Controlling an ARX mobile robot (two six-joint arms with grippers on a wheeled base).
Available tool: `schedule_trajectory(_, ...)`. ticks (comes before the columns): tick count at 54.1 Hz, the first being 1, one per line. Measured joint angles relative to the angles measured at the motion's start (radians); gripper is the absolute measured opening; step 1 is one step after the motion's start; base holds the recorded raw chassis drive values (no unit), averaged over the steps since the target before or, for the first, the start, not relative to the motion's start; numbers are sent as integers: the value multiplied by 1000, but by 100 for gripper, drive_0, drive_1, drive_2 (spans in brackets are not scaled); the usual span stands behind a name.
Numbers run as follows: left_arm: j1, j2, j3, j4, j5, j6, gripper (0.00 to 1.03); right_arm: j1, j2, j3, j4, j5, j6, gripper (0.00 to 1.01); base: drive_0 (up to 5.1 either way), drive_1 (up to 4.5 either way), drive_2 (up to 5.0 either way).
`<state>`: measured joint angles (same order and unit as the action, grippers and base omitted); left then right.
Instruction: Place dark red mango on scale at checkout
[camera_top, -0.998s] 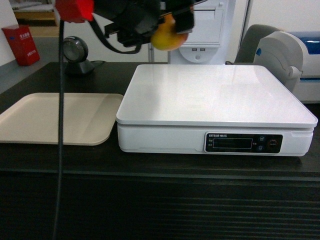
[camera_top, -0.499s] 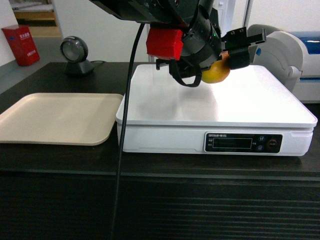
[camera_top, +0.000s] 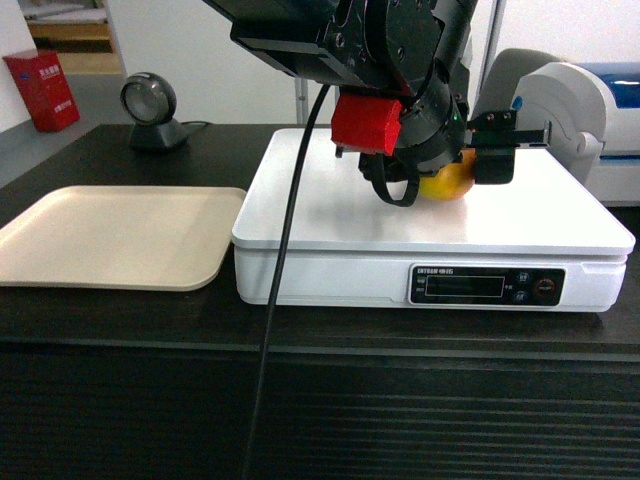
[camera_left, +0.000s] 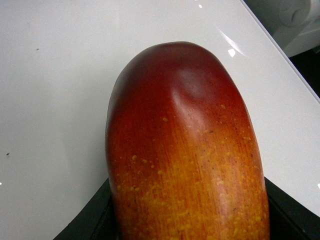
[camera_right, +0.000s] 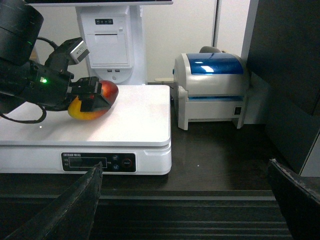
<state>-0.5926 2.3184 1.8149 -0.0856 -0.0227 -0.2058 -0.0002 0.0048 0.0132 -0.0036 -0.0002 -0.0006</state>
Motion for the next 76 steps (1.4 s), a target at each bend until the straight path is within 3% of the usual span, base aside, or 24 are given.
schedule_trajectory(3, -2, 2, 1, 2, 1, 16, 60, 0, 0, 0, 0, 0, 0, 98, 0, 0, 0)
schedule_trajectory(17, -3, 3, 1, 22, 26, 56, 100, 0, 0, 0, 0, 0, 0, 98, 0, 0, 0)
schedule_trajectory(46, -3, -48, -29, 89, 68, 76, 98, 0, 0, 0, 0, 0, 0, 98, 0, 0, 0)
schedule_trajectory(67, 6, -196, -145, 280, 142, 85, 98, 0, 0, 0, 0, 0, 0, 98, 0, 0, 0)
schedule_trajectory(76, 18, -297, -227, 386, 176, 131, 98, 0, 0, 0, 0, 0, 0, 98, 0, 0, 0)
